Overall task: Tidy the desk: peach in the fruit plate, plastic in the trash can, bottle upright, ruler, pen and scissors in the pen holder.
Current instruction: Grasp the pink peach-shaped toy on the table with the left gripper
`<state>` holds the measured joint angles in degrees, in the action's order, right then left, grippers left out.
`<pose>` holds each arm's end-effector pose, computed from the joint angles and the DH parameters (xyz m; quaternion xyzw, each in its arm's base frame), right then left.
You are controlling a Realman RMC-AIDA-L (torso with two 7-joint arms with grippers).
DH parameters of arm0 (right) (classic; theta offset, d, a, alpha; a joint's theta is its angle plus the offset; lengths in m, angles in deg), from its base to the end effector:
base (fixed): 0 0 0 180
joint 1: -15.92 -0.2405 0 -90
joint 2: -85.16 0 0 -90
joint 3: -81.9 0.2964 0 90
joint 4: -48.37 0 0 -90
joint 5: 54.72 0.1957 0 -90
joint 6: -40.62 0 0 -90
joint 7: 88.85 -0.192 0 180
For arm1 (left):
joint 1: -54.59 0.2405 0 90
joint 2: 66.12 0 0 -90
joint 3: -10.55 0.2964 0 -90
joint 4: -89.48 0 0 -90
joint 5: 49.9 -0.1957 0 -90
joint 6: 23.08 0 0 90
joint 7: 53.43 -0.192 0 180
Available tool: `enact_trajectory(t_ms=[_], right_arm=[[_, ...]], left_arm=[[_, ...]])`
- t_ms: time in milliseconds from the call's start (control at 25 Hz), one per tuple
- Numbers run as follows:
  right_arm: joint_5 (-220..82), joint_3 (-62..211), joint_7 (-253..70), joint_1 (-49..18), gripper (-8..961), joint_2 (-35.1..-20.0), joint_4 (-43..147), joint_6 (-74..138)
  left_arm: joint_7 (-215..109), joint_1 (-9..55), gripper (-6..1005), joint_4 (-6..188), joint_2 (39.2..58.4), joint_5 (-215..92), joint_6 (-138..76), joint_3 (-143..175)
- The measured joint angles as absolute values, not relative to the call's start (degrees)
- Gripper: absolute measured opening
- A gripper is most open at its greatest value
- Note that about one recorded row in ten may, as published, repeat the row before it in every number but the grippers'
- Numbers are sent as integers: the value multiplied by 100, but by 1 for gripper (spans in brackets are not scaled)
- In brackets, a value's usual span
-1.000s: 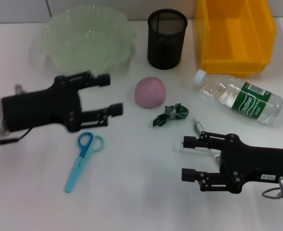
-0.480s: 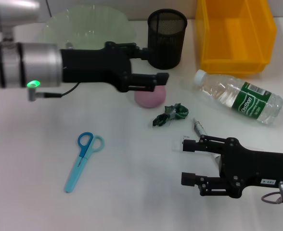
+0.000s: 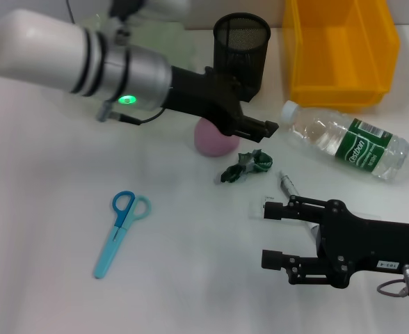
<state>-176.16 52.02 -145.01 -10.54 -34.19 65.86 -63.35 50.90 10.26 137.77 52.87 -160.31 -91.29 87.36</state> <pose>0.2615 0.2575 -0.0941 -0.9177 0.1685 0.3589 0.0264 -0.1476 0.4125 -0.1225 -0.9828 -0.1305 -0.0953 0.0899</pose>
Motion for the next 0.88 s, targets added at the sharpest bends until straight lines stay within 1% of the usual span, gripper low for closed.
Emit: enact_trajectory(t_ms=[40, 120, 280, 880], right_arm=[[-17616, 5202, -14500, -1054, 778, -3419, 6586, -6336], [-17616, 5202, -14465, -1053, 778, -3419, 6587, -6337], [-17616, 5202, -14393, -1055, 778, -3419, 6586, -6345], [-17562, 5202, -14301, -1059, 777, -3420, 6559, -6342]], left_arm=[[5090, 1026, 757, 13777, 5287, -16031, -9129, 8736], [5779, 847, 756, 13879, 5298, -16402, -8414, 9447], [6457, 761, 755, 13997, 5306, -16848, -8080, 9850], [7490, 721, 748, 14013, 5306, -17856, -7903, 9980]])
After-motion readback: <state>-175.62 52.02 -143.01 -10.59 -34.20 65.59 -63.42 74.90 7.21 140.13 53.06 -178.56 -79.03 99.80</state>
